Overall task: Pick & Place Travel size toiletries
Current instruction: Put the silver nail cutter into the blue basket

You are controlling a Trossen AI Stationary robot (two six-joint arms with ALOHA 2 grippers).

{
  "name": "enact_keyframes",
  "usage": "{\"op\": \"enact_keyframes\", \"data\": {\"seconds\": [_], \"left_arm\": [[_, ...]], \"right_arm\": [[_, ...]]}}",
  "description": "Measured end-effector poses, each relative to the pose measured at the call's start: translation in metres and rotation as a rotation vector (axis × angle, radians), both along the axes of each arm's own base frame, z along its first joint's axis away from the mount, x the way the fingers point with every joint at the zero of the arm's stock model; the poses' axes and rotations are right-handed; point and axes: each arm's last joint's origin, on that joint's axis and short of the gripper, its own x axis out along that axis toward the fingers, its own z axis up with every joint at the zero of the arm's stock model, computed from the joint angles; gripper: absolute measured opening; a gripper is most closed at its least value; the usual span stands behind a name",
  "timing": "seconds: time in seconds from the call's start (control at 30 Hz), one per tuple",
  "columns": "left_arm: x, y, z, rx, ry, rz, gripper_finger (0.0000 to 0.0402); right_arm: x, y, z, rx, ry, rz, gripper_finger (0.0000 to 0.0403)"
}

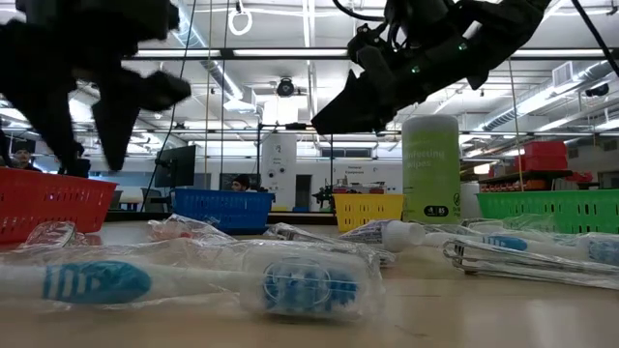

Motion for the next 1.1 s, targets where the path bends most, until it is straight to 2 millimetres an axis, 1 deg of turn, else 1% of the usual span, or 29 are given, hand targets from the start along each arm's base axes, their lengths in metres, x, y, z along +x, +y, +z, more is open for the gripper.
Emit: {"op": "enact_keyframes", "data": {"seconds": [0.1, 0.2, 0.4, 0.5, 0.67, 0.77, 0.97, 1.1], "left_arm": [[0.006, -0.001, -0.017, -0.033, 0.08, -0.014, 0.0156], [0.01, -0.003, -0.032, -0.005, 0.122, -0.009, 0.0156], [0.013, -0.005, -0.049, 0.015, 0.182, -0.012, 0.0156], [0.014, -0.006, -0.05, 0.014, 0.172, -0.012, 0.0156], [0.02, -0.009, -0.048, -0.037, 0.111, 0.025, 0.0149], [0.021, -0.01, -0.048, -0.066, 0.115, 0.027, 0.0126], [0.021, -0.009, -0.048, -0.069, 0.113, 0.079, 0.0064], [0.022, -0.007, -0.046, -0.043, 0.09, 0.135, 0.004]], "right_arm": [[0.0, 0.0, 0.0, 0.0, 0.001, 0.0, 0.0187], [0.0, 0.0, 0.0, 0.0, 0.001, 0.0, 0.018], [0.0, 0.0, 0.0, 0.0, 0.0, 0.0, 0.0166], [0.0, 0.001, 0.0, 0.0, 0.001, 0.003, 0.0158], [0.0, 0.004, 0.0, 0.001, 0.001, 0.011, 0.0146], [0.0, 0.005, 0.0, 0.001, 0.001, 0.015, 0.0141], [0.0, 0.005, 0.0, 0.001, 0.0, 0.015, 0.0133], [0.0, 0.005, 0.0, 0.0, 0.001, 0.015, 0.0129]]}}
